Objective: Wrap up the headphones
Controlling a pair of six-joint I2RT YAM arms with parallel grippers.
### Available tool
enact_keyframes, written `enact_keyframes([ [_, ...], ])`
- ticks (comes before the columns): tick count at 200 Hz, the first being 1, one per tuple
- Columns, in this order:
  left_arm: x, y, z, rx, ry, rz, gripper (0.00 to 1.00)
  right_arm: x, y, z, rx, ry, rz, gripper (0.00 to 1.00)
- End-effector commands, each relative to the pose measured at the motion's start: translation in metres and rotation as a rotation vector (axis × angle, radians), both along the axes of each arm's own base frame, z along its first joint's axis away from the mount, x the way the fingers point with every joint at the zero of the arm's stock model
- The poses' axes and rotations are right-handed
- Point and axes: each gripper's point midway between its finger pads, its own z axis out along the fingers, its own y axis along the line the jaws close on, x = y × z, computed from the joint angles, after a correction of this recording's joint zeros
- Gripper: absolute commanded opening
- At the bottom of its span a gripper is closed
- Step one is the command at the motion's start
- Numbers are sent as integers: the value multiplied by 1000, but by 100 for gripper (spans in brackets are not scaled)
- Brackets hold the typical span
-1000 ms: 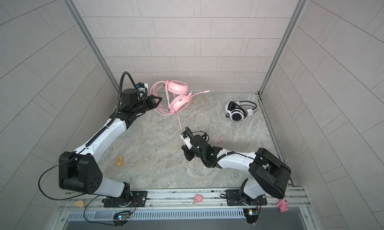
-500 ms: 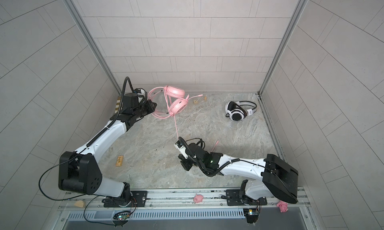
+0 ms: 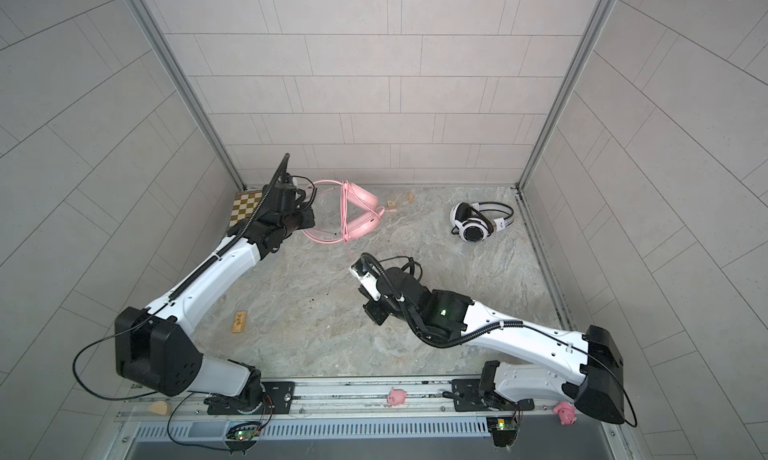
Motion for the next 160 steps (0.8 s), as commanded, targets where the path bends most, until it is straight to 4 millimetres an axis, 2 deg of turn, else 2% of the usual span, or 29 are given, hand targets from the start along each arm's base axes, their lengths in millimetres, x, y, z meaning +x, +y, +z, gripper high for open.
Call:
enact_keyframes([
  [1,2,-4,22,178,-42,-10,2,9,-25,28,-107,-104,-59,5],
  [30,-4,-32,16,332,-18,-132,2,33,-56,53,-223,-200,-174,6],
  [48,-9,-50,12,370,-4,-229,1,49,-79,64,-275,-245,-253,6],
  [77,-35,-101,1,264,56,-553,2,73,-114,80,-351,-308,-382,6],
  [115,-57,-130,0,195,94,-736,2,100,-155,94,-477,-379,-568,6],
  [133,-68,-142,4,159,84,-817,1,111,-165,95,-453,-372,-621,7],
  [160,-77,-153,2,161,87,-884,1,121,-164,110,-358,-368,-622,11],
])
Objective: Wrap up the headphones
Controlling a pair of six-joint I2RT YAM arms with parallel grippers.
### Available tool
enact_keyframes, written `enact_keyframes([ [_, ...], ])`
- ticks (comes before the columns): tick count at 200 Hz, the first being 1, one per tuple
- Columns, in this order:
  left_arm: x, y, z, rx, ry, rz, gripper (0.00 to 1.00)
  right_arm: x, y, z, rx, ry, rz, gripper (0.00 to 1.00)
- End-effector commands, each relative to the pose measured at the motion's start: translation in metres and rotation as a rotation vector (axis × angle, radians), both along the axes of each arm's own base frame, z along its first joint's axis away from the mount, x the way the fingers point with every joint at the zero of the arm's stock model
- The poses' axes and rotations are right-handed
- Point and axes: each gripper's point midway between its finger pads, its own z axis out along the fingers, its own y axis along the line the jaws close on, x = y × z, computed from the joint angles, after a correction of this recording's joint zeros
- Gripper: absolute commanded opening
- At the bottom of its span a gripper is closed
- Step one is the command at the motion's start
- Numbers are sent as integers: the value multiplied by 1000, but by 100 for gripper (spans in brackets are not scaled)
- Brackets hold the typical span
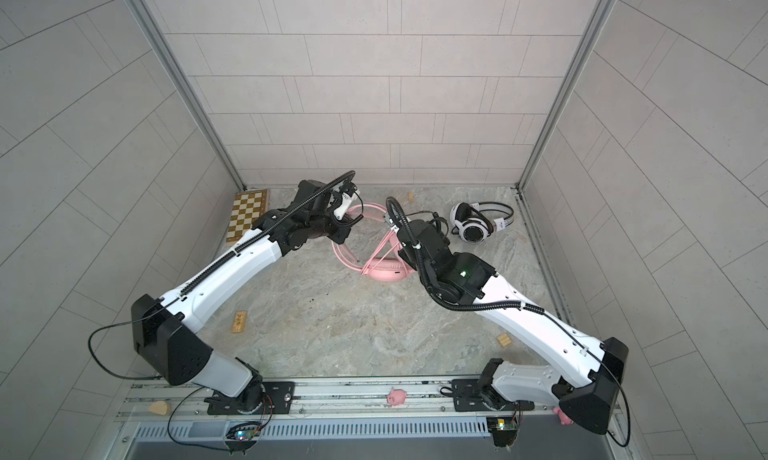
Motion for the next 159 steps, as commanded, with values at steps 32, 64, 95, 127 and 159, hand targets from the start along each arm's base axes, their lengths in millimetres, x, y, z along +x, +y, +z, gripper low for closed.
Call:
enact_keyframes([
  [32,-29,-25,-6,4,78,-216,1,20,-12,62,194,-120,-38,15],
  [64,-32,-28,0,-19,71,-232,1,27,-16,44,255,-72,-38,12],
  [95,-39,-36,12,-94,53,-272,1,34,-21,12,365,18,-33,0],
  [127,-40,-36,16,-116,53,-275,1,34,-22,-10,398,66,-39,1],
  [159,-38,-35,23,-162,73,-273,1,31,-20,-56,543,189,-13,15],
])
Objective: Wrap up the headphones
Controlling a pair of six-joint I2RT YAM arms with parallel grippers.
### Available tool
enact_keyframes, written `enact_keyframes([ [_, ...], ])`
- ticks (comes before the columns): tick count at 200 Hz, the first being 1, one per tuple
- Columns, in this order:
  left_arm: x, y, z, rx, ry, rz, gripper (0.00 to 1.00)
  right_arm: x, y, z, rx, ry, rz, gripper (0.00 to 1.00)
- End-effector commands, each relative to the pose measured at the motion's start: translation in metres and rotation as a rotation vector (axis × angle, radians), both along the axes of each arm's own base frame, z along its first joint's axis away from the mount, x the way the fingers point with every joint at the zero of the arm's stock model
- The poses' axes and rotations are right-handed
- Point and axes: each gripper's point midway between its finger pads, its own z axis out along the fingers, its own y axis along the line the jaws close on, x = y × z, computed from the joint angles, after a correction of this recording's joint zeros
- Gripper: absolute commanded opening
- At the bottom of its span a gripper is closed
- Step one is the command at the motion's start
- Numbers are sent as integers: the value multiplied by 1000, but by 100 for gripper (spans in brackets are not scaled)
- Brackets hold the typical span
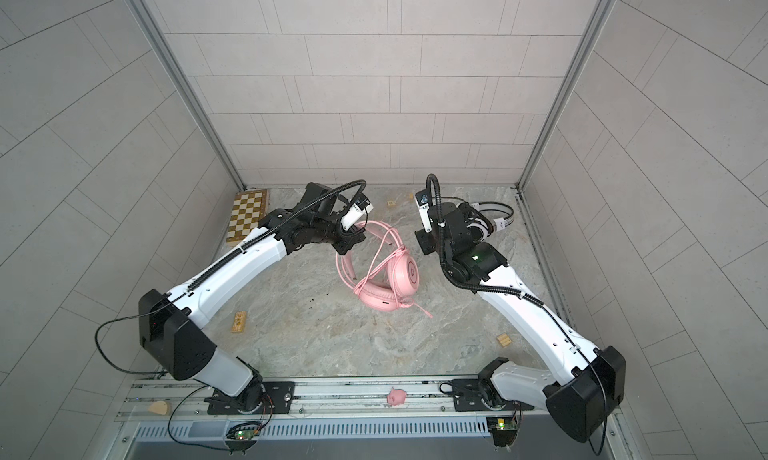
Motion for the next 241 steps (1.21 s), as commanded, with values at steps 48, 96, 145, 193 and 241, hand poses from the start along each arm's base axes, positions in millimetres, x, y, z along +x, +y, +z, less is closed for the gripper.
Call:
enact_keyframes([
  [48,-1,-4,53,-226,1,-20,1,-6,4,-117,317,220,27,23],
  [96,1,0,54,-221,6,-18,1,-4,22,-143,427,242,108,58],
  [145,2,-2,52,-239,33,-23,1,-9,69,-139,588,245,334,96],
  [193,5,1,50,-230,30,-10,1,-37,134,-142,552,292,544,99],
  [241,6,2,49,-225,30,-1,1,-32,122,-148,506,284,469,98],
])
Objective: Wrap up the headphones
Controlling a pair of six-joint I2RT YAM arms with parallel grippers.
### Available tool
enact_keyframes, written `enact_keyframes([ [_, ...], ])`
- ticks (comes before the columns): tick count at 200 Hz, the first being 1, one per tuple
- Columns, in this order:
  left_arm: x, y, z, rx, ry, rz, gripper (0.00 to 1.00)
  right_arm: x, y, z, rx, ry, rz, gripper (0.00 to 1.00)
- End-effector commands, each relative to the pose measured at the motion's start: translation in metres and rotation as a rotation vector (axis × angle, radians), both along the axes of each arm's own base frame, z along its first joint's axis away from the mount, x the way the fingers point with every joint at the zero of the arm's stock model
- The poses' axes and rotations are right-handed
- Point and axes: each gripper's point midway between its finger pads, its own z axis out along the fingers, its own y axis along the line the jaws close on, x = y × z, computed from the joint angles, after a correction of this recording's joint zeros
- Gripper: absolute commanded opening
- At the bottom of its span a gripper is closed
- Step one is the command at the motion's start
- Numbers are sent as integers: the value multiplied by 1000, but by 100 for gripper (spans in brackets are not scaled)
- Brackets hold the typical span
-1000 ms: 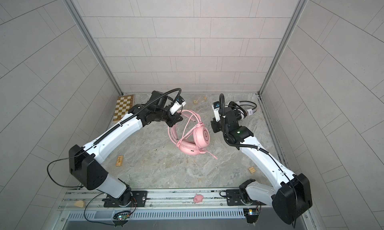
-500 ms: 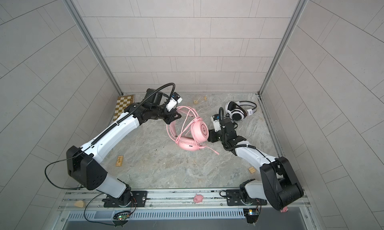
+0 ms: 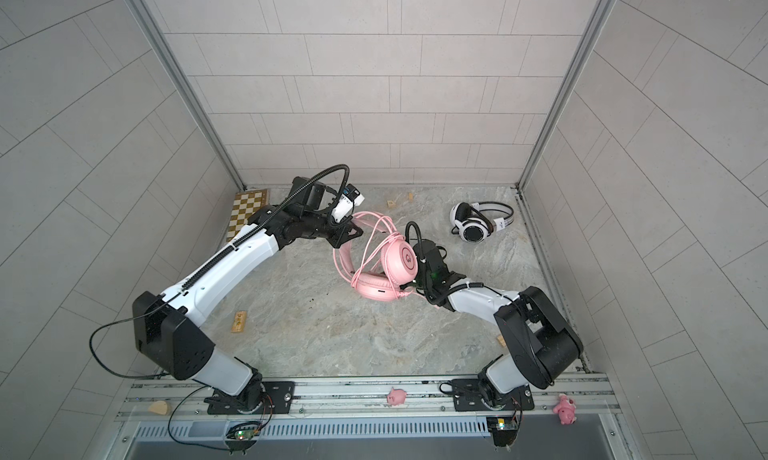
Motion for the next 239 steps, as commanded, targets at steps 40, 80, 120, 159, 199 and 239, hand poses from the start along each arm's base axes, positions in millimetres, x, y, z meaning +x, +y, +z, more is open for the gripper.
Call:
enact_keyframes([
  [40,3,-2,36,-95,-50,6,1,9,-33,12,-49,-67,-82,96],
  [80,4,-2,38,-110,-47,10,1,14,-49,16,-114,-97,-135,99],
  [120,4,-2,38,-115,-46,10,1,27,-54,26,-112,-128,-199,99],
  [159,3,-2,39,-116,-49,8,1,41,-48,39,-65,-133,-226,99],
  [199,3,-2,39,-117,-47,9,1,44,-41,44,-50,-133,-208,99],
  [239,3,-2,40,-117,-50,10,1,31,-19,42,-33,-115,-87,99],
])
